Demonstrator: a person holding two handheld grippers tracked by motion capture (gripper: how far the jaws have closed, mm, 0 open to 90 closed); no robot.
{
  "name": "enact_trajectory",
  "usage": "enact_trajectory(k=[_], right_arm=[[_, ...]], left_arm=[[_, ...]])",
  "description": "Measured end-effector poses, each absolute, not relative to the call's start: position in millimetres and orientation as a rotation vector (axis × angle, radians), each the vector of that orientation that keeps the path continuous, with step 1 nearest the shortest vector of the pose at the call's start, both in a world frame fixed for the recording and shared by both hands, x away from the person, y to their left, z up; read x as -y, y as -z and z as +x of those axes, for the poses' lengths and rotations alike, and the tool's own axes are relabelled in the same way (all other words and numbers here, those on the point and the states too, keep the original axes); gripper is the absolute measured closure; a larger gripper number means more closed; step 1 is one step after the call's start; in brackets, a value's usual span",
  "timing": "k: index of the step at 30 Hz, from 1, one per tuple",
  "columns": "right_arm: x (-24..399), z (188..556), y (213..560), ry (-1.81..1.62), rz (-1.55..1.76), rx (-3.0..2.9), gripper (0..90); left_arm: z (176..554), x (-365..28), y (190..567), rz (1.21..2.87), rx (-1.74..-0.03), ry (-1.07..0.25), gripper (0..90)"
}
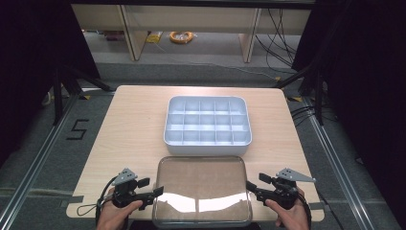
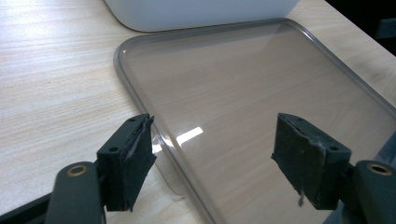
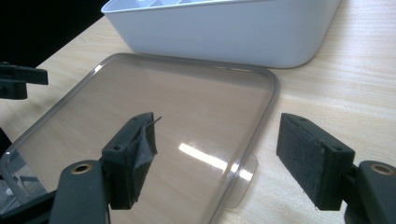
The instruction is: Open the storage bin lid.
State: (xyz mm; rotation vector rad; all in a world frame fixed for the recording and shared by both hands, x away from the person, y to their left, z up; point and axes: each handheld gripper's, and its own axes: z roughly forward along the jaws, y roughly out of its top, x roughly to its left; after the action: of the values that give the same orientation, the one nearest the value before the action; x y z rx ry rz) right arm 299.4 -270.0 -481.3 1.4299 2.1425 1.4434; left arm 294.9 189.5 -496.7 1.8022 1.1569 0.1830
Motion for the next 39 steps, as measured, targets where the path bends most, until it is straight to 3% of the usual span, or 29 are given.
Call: enact_trajectory(k=[21,39], right_arm=[[263,283,480,-1.490,1.291,-2.169,20.6],[258,264,485,-1.444,1.266,-2.216,16.5]], left_arm=[[279,-189,491,1.817,-1.062,-0.188,16.6],[257,-187,488,1.888,-0.983,-0.252,16.1]])
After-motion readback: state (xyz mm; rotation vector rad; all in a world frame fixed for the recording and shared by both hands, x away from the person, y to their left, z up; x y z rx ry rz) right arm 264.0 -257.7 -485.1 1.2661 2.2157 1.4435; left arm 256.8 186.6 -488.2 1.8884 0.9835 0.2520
